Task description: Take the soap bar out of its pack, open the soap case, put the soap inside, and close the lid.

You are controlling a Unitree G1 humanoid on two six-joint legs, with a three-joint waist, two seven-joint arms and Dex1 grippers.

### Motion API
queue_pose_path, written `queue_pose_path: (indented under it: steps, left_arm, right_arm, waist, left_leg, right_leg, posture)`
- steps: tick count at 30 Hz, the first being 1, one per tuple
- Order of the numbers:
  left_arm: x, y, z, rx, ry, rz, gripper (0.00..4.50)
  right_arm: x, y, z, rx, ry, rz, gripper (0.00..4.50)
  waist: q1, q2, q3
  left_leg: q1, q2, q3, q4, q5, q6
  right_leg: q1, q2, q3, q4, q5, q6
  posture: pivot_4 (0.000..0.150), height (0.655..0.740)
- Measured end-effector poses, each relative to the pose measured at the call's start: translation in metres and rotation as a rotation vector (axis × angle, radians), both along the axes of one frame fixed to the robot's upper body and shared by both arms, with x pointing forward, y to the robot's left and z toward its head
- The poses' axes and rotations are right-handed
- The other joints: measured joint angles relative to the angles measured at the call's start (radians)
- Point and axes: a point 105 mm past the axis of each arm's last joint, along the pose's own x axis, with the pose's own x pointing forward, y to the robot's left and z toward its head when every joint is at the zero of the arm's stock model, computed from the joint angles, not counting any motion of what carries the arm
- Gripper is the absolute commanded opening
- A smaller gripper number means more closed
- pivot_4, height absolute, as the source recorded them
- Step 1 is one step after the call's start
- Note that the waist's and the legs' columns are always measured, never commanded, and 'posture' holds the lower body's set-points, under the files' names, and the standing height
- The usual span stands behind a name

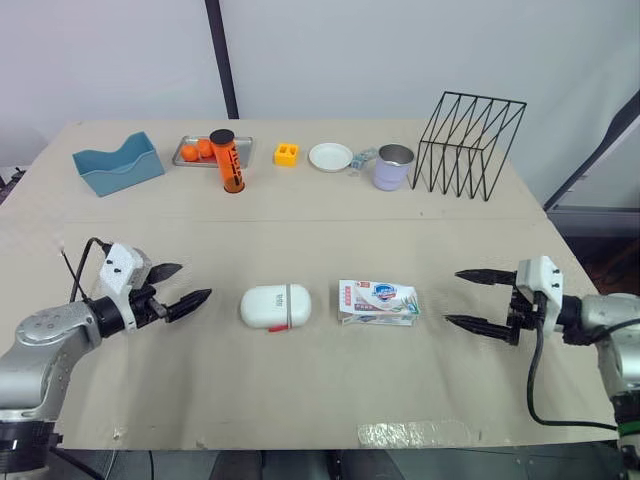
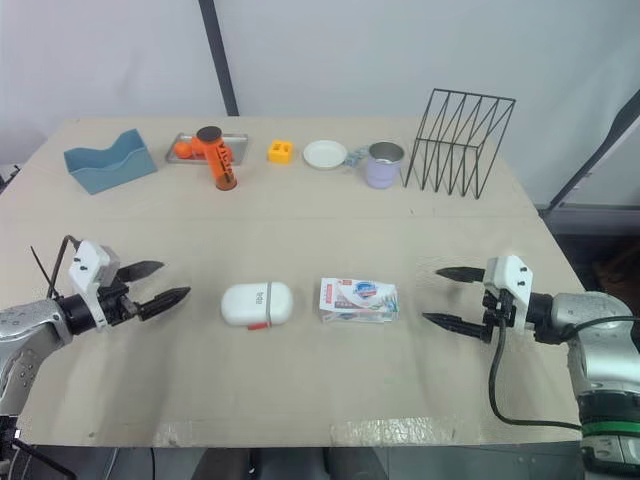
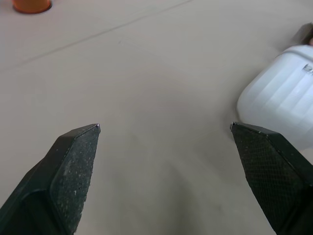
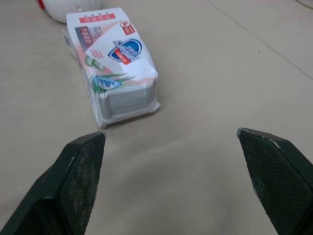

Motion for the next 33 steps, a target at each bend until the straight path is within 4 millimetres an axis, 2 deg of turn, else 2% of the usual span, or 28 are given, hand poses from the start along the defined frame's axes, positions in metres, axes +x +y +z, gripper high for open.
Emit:
queue_pose_path:
  steps: [2,4,7,11,14,18,24,33]
  left_arm:
    - [-0.002,-0.011,0.011,0.001,-0.037,-0.059,4.50]
    - [-0.011,-0.031,0.019,0.014,-0.063,-0.167,4.50]
    - [-0.028,-0.059,0.016,0.014,-0.033,-0.325,4.50]
    - [-0.050,-0.086,0.007,0.019,0.011,-0.496,4.50]
    - [-0.057,-0.095,0.005,0.011,0.021,-0.549,4.50]
    - [-0.060,-0.101,0.002,0.006,0.029,-0.573,4.50]
    - [-0.062,-0.106,0.003,-0.002,0.020,-0.584,4.50]
    - [-0.060,-0.111,0.005,-0.024,0.000,-0.578,4.50]
  right_arm:
    - [0.003,0.006,0.007,-0.006,-0.004,0.018,4.43]
    - [0.004,0.015,0.012,-0.020,0.017,0.048,4.43]
    - [0.004,0.031,0.008,-0.029,0.058,0.094,4.43]
    - [0.005,0.048,-0.003,-0.060,0.096,0.143,4.43]
    - [0.007,0.055,-0.008,-0.076,0.104,0.163,4.43]
    - [0.013,0.053,-0.008,-0.073,0.101,0.151,4.43]
    - [0.017,0.047,-0.015,-0.065,0.121,0.146,4.43]
    - [0.016,0.053,-0.026,-0.056,0.147,0.177,4.43]
  waist:
    - [0.000,0.000,0.000]
    - [0.000,0.000,0.000]
    - [0.000,0.000,0.000]
    - [0.000,0.000,0.000]
    - [0.000,0.000,0.000]
    - [0.000,0.000,0.000]
    - [0.000,0.000,0.000]
    - [0.000,0.000,0.000]
  left_leg:
    - [0.000,0.000,0.000,0.000,0.000,0.000]
    - [0.000,0.000,0.000,0.000,0.000,0.000]
    - [0.000,0.000,0.000,0.000,0.000,0.000]
    - [0.000,0.000,0.000,0.000,0.000,0.000]
    - [0.000,0.000,0.000,0.000,0.000,0.000]
    - [0.000,0.000,0.000,0.000,0.000,0.000]
    - [0.000,0.000,0.000,0.000,0.000,0.000]
    - [0.000,0.000,0.000,0.001,0.000,0.000]
  right_leg:
    - [0.000,0.000,0.000,0.000,0.000,0.000]
    - [0.000,0.000,0.000,-0.001,0.000,0.000]
    - [0.000,0.000,0.000,-0.001,0.000,0.000]
    - [0.000,0.000,0.000,0.000,0.000,0.000]
    - [0.000,0.000,0.000,-0.001,0.000,0.000]
    - [0.000,0.000,0.000,-0.001,0.000,0.000]
    - [0.000,0.000,0.000,-0.001,0.000,0.000]
    - [0.000,0.000,0.000,0.000,0.000,0.000]
  posture:
    - [0.150,0.7400]
    - [0.150,0.7400]
    - [0.150,0.7400]
    - [0.150,0.7400]
    - [0.150,0.7400]
    - [0.150,0.7400]
    - [0.150,0.7400]
    - [0.150,0.7400]
